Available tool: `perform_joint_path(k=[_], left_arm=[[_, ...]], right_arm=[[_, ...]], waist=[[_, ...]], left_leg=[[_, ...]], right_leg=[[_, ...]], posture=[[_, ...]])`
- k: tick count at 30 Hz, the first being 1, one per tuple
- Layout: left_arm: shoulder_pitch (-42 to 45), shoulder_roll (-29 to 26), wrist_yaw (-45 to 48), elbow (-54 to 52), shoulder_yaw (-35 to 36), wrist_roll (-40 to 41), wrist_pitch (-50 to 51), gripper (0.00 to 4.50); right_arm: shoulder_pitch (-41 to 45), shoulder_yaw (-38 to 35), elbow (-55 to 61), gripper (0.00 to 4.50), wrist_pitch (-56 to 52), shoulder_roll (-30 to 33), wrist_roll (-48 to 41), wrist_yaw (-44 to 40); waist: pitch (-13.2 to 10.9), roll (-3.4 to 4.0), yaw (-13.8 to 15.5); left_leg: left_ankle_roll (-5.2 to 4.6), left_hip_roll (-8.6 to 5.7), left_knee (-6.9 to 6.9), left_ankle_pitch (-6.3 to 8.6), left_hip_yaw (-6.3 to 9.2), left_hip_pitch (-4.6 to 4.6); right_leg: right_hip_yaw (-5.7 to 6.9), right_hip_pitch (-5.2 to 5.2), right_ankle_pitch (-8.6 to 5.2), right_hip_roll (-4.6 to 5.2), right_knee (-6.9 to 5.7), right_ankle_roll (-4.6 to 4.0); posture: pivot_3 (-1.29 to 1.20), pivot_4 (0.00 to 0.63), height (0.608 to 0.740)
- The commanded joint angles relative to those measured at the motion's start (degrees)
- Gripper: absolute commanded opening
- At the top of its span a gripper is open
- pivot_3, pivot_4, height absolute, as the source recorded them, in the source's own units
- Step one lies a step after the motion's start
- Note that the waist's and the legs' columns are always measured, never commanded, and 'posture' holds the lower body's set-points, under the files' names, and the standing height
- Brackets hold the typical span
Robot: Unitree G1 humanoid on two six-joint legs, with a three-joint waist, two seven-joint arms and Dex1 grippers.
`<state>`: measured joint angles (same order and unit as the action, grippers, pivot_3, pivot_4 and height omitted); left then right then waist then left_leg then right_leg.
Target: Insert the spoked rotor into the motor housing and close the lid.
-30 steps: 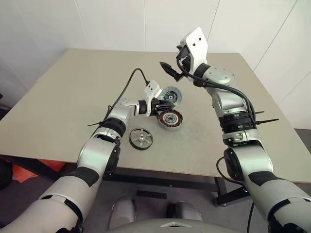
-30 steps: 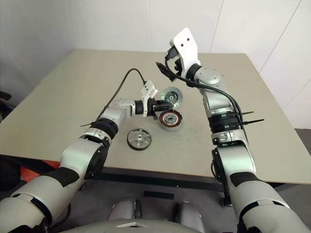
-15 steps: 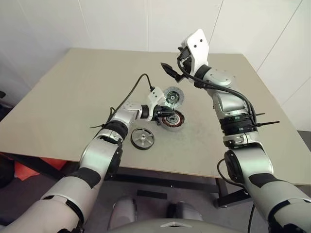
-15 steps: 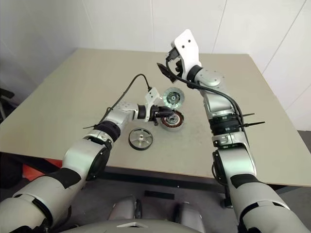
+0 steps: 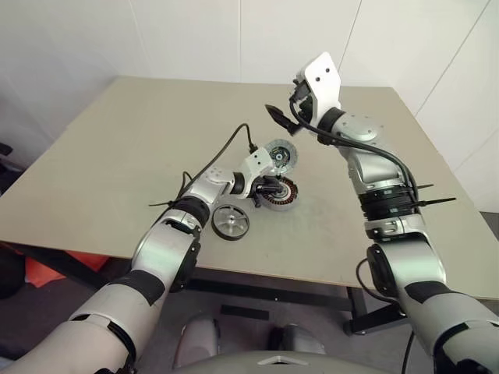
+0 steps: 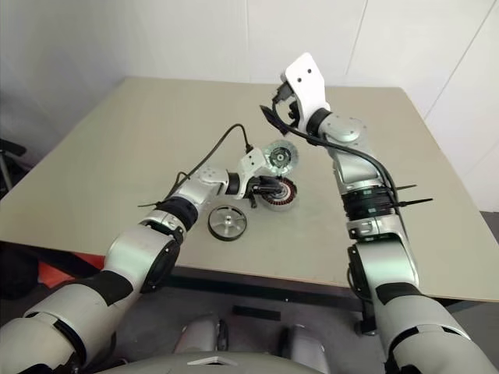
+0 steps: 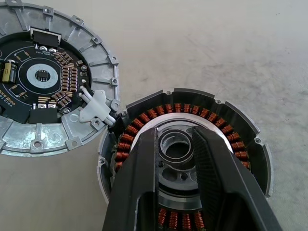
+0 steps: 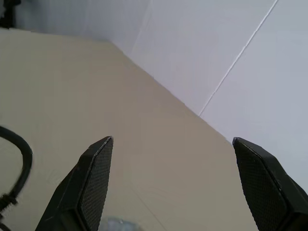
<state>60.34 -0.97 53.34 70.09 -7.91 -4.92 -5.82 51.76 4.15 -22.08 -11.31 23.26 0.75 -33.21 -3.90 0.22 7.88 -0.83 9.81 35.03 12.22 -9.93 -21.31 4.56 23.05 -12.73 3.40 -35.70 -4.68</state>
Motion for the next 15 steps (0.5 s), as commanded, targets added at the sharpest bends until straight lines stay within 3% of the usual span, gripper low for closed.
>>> perform_joint_path(k=[1, 7, 15], left_arm=[[0.31, -0.17, -0.14, -0.4, 0.23, -0.14, -1.13, 0.69], [0.27, -0.05, -0.03, -0.38, 0.32, -0.08, -1.21, 0.69], [0.35, 0.17, 0.15, -0.37, 0.42, 0.06, -1.19, 0.69]], right_arm=[[-1.1, 1.65, 1.04, 4.5, 1.57, 3.96, 2.39, -3.17], [-6.34, 4.33, 3.84, 4.5, 2.88, 12.23, 4.42, -10.92], [-11.81, 3.04, 10.06, 4.5, 0.56, 17.84, 2.76, -17.4]], waist=[[0.0, -0.01, 0.1], [-0.01, -0.01, 0.76], [-0.01, -0.02, 0.97]], left_leg=[[0.0, -0.01, 0.01, 0.0, 0.0, 0.0], [-0.04, 0.0, 0.01, 0.02, 0.0, 0.01], [-0.13, -0.01, 0.09, 0.04, 0.01, -0.03]], right_leg=[[0.0, 0.0, 0.01, 0.01, 0.0, 0.01], [0.0, -0.01, 0.01, -0.01, 0.01, 0.03], [0.01, -0.01, 0.05, 0.0, 0.04, 0.14]], posture=[[0.0, 0.0, 0.74], [0.0, 0.0, 0.74], [0.0, 0.0, 0.74]])
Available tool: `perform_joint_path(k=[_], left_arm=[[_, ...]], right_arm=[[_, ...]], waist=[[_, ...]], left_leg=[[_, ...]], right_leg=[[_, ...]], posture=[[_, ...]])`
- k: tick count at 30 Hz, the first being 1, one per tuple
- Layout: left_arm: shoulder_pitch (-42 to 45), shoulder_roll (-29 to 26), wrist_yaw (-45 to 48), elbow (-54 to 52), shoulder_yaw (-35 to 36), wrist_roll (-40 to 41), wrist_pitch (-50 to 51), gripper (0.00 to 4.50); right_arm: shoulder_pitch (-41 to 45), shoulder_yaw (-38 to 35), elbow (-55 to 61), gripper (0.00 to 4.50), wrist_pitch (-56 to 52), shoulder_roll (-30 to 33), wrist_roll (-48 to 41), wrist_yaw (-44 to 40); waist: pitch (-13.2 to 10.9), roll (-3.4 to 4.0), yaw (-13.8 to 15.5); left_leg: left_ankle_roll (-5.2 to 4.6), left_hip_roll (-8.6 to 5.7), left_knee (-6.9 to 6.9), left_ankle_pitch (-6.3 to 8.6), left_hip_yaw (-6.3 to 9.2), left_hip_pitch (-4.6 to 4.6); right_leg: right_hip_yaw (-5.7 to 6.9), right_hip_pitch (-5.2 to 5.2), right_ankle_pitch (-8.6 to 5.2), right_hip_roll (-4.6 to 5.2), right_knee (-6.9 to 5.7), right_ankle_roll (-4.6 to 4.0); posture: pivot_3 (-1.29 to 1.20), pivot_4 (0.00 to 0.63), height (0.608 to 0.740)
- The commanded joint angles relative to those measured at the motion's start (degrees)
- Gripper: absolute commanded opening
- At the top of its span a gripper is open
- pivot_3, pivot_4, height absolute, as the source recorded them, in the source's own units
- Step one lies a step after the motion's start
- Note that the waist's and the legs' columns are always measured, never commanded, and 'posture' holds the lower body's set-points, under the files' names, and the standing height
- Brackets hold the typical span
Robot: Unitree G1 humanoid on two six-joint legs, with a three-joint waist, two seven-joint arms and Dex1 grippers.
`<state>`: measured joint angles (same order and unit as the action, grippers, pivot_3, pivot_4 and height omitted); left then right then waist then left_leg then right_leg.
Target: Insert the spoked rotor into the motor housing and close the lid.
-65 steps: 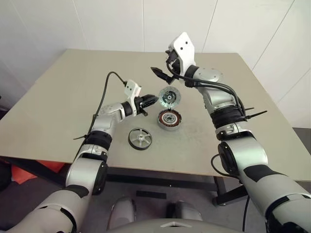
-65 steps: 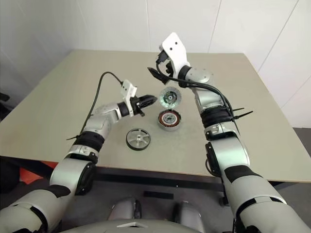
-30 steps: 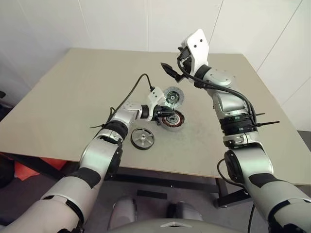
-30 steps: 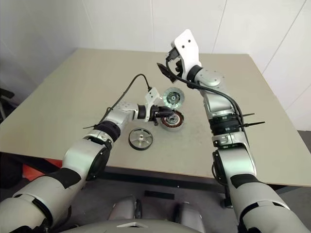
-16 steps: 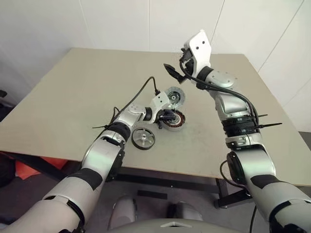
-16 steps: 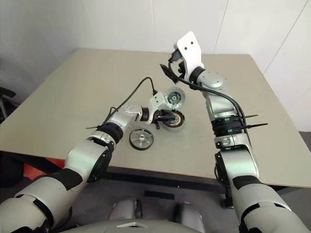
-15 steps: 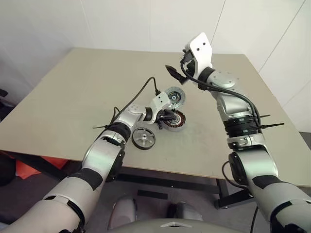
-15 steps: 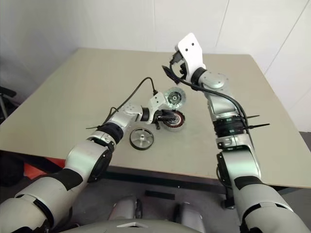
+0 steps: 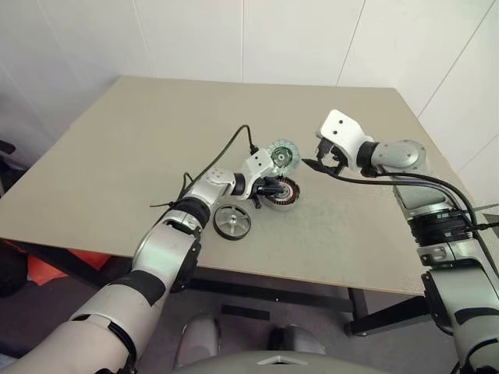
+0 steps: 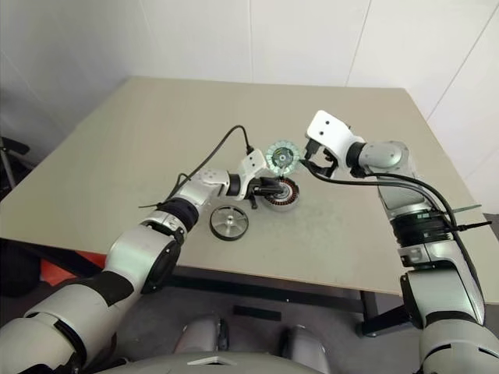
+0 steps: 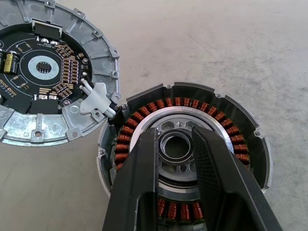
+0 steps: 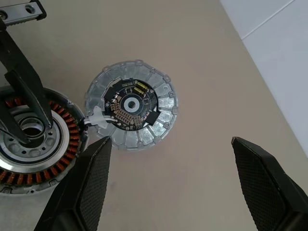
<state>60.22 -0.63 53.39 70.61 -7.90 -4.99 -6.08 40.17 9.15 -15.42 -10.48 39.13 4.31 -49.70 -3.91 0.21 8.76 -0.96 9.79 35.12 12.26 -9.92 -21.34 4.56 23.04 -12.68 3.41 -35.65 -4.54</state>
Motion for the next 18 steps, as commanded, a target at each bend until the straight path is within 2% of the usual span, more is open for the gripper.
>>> perform_joint_path(k=[1, 8, 18], left_arm=[[0.5, -0.13, 0.1, -0.85, 0.44, 0.15, -0.89, 0.69], [0.89, 0.25, 0.01, -0.59, 0.8, 0.51, -0.57, 0.69], [2.2, 0.73, -0.94, 0.33, 1.45, 0.34, -0.31, 0.69]], right_arm=[[-0.94, -2.14, 4.13, 4.5, -0.44, 2.59, -0.94, -1.41], [-5.65, -3.08, 8.13, 4.5, -1.01, 5.34, -2.51, -4.36], [-6.89, -2.2, 8.72, 4.5, -1.89, 4.17, -2.52, -3.56]], waist=[[0.0, 0.0, 0.13], [0.0, 0.0, 0.14], [0.0, 0.0, 0.14]], left_leg=[[-0.02, 0.0, 0.0, -0.01, 0.01, -0.01], [-0.13, -0.02, 0.01, 0.0, 0.01, -0.08], [-0.15, -0.02, 0.02, 0.0, 0.02, -0.1]], right_leg=[[0.0, -0.01, 0.01, 0.0, 0.02, 0.02], [0.0, -0.02, 0.06, 0.02, 0.15, 0.1], [0.02, -0.02, 0.07, 0.02, 0.17, 0.12]], posture=[[0.0, 0.0, 0.74], [0.0, 0.0, 0.74], [0.0, 0.0, 0.74]])
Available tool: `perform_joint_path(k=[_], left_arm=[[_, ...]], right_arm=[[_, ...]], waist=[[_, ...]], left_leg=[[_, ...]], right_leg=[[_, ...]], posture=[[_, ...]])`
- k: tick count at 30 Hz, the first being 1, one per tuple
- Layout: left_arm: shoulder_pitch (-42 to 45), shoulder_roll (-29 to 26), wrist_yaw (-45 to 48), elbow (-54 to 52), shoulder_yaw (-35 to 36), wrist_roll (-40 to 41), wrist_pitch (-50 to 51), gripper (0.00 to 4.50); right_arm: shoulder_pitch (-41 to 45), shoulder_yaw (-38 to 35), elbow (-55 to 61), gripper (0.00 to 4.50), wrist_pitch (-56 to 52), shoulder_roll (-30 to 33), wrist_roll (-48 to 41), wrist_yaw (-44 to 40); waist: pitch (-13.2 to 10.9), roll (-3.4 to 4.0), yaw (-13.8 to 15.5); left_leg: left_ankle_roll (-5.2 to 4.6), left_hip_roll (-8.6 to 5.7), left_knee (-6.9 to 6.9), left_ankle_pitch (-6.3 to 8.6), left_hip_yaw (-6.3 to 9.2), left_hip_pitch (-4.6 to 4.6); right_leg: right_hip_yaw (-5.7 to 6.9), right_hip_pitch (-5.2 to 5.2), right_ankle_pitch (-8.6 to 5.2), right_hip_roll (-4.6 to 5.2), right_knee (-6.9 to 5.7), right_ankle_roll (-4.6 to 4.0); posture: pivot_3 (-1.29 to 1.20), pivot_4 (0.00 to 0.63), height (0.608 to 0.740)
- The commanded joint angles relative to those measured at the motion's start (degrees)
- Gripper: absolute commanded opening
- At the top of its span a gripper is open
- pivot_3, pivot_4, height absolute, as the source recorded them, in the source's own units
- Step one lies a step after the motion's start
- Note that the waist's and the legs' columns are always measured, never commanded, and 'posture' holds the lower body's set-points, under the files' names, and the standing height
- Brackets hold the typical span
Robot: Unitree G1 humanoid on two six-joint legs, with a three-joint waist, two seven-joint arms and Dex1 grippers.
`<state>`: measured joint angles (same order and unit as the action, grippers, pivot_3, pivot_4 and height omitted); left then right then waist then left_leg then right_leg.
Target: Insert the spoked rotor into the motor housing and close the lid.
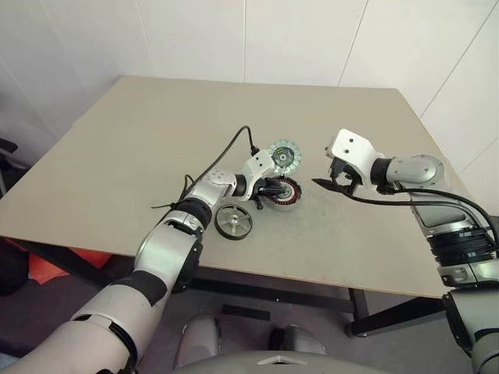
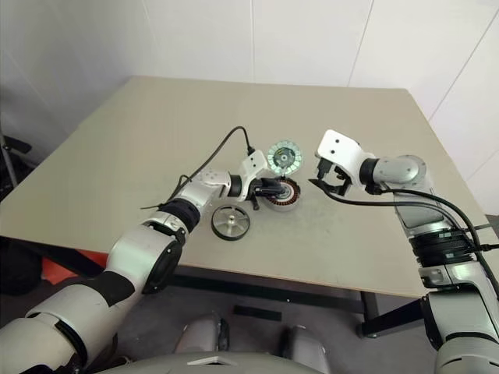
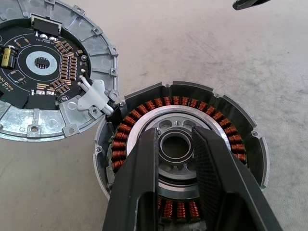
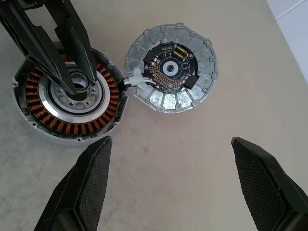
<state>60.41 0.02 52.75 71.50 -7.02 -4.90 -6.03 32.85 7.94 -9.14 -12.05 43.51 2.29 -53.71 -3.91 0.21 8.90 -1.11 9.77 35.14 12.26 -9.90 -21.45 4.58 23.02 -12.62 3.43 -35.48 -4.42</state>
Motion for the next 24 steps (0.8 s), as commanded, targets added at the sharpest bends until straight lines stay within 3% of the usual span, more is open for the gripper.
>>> perform_joint_path(k=[1, 20, 24], left_arm=[[2.06, 0.07, -0.33, -0.49, 0.58, 0.18, -0.39, 0.69], [2.82, 1.23, -0.67, 0.81, -0.21, -1.09, -0.79, 0.69], [2.88, 1.08, -0.74, 0.89, 0.13, -1.26, -0.57, 2.01]], right_arm=[[0.47, -0.98, 2.49, 4.5, -0.42, -0.37, -0.53, 0.52], [2.19, -0.57, 2.7, 4.5, -0.69, -2.35, 0.29, 2.01], [2.26, -0.69, 2.3, 4.5, -0.25, -2.29, 0.44, 2.3]], waist=[[0.0, 0.0, 0.0], [0.0, 0.0, -0.02], [0.0, 0.0, -0.01]], left_leg=[[0.0, 0.0, 0.0, 0.0, 0.0, 0.0], [-0.01, 0.0, 0.0, 0.0, 0.02, -0.01], [-0.01, -0.01, 0.0, 0.0, 0.02, -0.01]], right_leg=[[0.0, 0.0, 0.0, 0.0, 0.0, 0.0], [0.02, 0.0, 0.0, 0.01, 0.0, 0.0], [0.01, 0.0, 0.0, 0.02, 0.01, 0.0]], posture=[[0.0, 0.0, 0.74], [0.0, 0.0, 0.74], [0.0, 0.0, 0.74]])
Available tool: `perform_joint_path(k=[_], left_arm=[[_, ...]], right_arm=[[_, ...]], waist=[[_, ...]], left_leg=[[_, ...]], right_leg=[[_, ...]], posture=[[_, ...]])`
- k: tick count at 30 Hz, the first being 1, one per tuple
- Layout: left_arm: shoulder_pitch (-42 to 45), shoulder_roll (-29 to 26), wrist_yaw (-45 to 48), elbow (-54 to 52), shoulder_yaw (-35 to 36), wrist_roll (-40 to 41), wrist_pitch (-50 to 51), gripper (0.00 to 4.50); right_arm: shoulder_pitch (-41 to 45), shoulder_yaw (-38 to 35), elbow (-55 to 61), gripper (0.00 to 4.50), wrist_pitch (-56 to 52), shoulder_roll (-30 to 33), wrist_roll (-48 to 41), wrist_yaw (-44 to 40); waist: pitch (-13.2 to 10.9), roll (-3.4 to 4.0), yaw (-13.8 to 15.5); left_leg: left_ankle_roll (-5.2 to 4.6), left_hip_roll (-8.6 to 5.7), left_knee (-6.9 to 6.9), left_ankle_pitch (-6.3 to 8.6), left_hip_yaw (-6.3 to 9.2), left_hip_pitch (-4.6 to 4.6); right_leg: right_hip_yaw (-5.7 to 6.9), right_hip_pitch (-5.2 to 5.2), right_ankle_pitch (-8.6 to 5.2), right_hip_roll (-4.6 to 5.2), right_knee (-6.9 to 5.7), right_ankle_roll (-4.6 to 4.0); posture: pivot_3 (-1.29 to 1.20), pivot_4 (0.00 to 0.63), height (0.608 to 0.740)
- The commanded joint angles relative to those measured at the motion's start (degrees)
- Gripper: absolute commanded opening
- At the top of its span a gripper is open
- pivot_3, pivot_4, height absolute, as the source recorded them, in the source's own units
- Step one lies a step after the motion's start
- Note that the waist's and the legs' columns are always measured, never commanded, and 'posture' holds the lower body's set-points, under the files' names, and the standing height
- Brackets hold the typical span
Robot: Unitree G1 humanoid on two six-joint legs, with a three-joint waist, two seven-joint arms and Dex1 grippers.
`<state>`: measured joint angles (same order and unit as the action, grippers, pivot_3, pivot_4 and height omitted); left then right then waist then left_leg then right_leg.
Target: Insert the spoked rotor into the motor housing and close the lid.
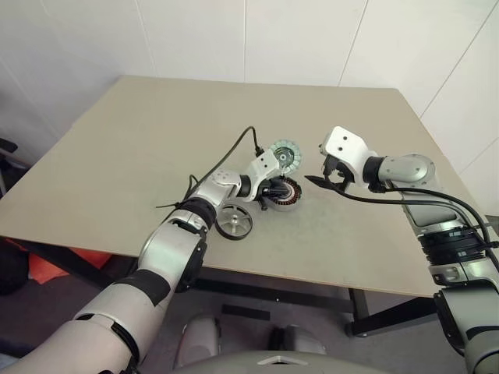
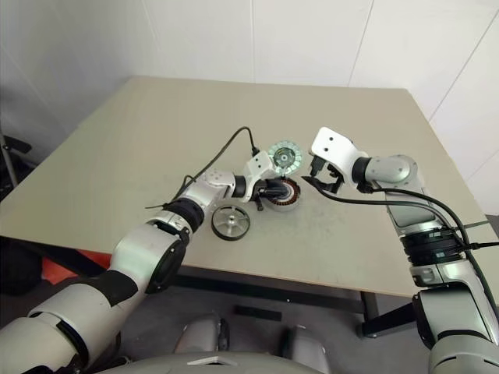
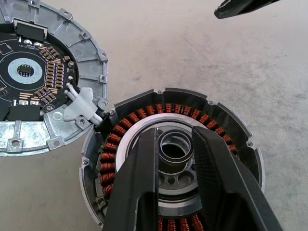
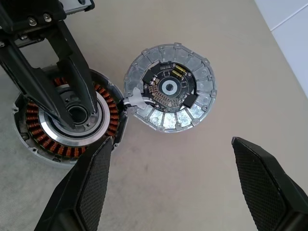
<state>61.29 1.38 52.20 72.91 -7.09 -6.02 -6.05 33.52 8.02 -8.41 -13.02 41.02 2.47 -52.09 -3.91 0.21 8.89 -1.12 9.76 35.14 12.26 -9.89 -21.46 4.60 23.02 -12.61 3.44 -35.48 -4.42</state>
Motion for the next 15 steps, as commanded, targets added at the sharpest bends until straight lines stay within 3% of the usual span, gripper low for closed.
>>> perform_joint_path(k=[1, 3, 15], left_arm=[[2.01, -0.31, -0.25, -0.49, 0.32, -0.1, -0.26, 2.31], [2.04, -0.34, -0.46, -0.45, 0.51, -0.03, -0.06, 2.9], [2.22, -4.13, 1.87, -4.48, 5.16, 4.62, -0.81, 2.9]], right_arm=[[1.58, -0.76, 1.48, 4.5, 0.86, 0.22, 0.31, 0.74], [1.56, -0.77, 1.46, 4.5, 1.01, 0.2, 0.33, 0.76], [2.04, -0.19, -0.26, 4.5, 2.76, -1.56, 0.94, 1.76]], waist=[[0.0, 0.0, 0.0], [0.0, 0.0, 0.0], [0.0, 0.0, -0.07]], left_leg=[[0.0, 0.0, 0.0, 0.0, 0.0, 0.0], [0.0, 0.0, 0.0, 0.0, 0.0, 0.0], [0.01, 0.01, 0.0, 0.0, 0.0, 0.01]], right_leg=[[0.0, 0.0, 0.0, 0.0, 0.0, 0.0], [0.0, 0.0, 0.0, 0.0, 0.0, 0.0], [0.01, 0.01, 0.0, -0.01, -0.02, 0.0]], posture=[[0.0, 0.0, 0.74], [0.0, 0.0, 0.74], [0.0, 0.0, 0.74]])
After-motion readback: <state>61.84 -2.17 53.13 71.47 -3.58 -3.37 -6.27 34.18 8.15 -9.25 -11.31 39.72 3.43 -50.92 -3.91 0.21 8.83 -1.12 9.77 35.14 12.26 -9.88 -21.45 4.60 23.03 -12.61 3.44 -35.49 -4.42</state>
